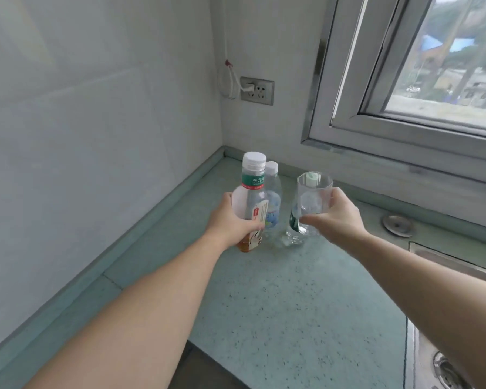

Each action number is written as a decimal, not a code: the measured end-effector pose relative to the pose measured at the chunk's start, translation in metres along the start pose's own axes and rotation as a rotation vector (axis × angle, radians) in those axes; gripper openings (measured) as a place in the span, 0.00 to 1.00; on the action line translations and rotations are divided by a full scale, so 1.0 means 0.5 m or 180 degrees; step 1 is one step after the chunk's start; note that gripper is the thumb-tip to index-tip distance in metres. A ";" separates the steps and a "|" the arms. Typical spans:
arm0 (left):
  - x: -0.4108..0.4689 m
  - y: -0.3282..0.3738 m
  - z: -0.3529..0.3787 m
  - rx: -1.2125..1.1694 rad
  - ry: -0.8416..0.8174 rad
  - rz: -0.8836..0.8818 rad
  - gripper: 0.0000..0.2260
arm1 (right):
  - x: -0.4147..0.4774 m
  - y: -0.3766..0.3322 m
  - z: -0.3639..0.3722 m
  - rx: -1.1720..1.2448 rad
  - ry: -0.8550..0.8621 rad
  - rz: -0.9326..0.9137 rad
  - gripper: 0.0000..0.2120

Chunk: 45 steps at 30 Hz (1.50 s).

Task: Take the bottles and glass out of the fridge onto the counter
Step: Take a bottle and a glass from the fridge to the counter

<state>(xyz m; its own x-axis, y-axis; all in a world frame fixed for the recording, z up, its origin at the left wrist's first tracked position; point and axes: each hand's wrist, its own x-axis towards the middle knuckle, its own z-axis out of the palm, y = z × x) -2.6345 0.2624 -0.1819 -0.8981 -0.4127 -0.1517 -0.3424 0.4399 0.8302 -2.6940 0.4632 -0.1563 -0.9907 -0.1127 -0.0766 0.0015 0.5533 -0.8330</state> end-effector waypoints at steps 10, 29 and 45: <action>0.046 -0.116 -0.085 -0.0188 0.0433 -0.0334 0.32 | 0.036 -0.019 0.183 -0.0173 -0.0653 -0.0104 0.26; 0.214 -0.263 -0.121 -0.0400 0.0790 -0.0454 0.31 | 0.143 -0.028 0.433 -0.0051 -0.0794 0.0277 0.22; 0.256 -0.320 -0.101 -0.0286 0.0706 -0.0525 0.25 | 0.198 -0.004 0.493 -0.0023 -0.0663 0.0506 0.25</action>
<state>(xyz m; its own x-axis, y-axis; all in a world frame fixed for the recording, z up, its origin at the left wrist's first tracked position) -2.6805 0.0989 -0.3071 -0.7468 -0.6414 -0.1759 -0.4441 0.2840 0.8498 -2.7588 0.2476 -0.2973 -0.9286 -0.1912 -0.3181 0.1531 0.5835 -0.7976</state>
